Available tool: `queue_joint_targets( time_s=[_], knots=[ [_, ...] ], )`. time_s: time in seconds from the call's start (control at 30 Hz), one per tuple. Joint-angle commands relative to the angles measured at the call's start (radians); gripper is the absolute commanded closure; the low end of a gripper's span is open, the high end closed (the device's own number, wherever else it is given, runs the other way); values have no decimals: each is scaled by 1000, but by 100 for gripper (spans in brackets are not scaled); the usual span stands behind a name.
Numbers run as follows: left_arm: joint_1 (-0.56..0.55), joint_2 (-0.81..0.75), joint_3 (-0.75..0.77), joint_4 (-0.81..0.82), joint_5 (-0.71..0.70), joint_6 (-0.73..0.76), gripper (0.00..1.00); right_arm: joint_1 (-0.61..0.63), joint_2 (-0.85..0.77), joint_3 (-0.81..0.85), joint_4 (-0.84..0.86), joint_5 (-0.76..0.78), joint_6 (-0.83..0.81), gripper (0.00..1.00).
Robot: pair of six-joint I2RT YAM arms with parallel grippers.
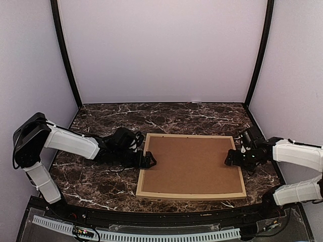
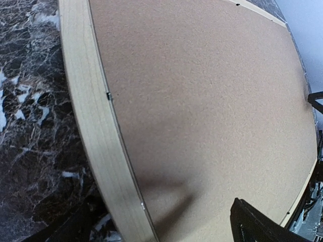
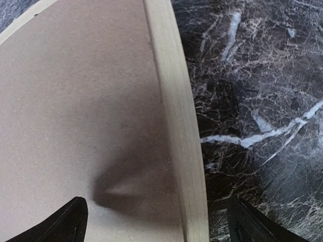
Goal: Put the photo into the frame
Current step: Press the fastener onto the backboard, then place the photo frame at the center of the board.
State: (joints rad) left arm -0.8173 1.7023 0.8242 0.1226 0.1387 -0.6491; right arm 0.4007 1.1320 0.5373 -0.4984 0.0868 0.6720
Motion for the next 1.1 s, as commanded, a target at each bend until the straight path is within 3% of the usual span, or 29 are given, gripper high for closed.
queue_joint_targets(
  time_s=[0.0, 0.33, 0.73, 1.07],
  knots=[
    [51, -47, -59, -38, 76, -26, 1, -23, 20, -39, 88, -50, 15, 2],
    [139, -81, -101, 3, 149, -42, 1, -19, 52, -62, 283, -287, -4, 6],
    [189, -168, -149, -31, 87, -77, 1, 118, 262, 85, 460, -393, -24, 7],
    [299, -281, -158, -146, -24, -35, 1, 101, 261, 199, 251, -201, -120, 5]
  ],
)
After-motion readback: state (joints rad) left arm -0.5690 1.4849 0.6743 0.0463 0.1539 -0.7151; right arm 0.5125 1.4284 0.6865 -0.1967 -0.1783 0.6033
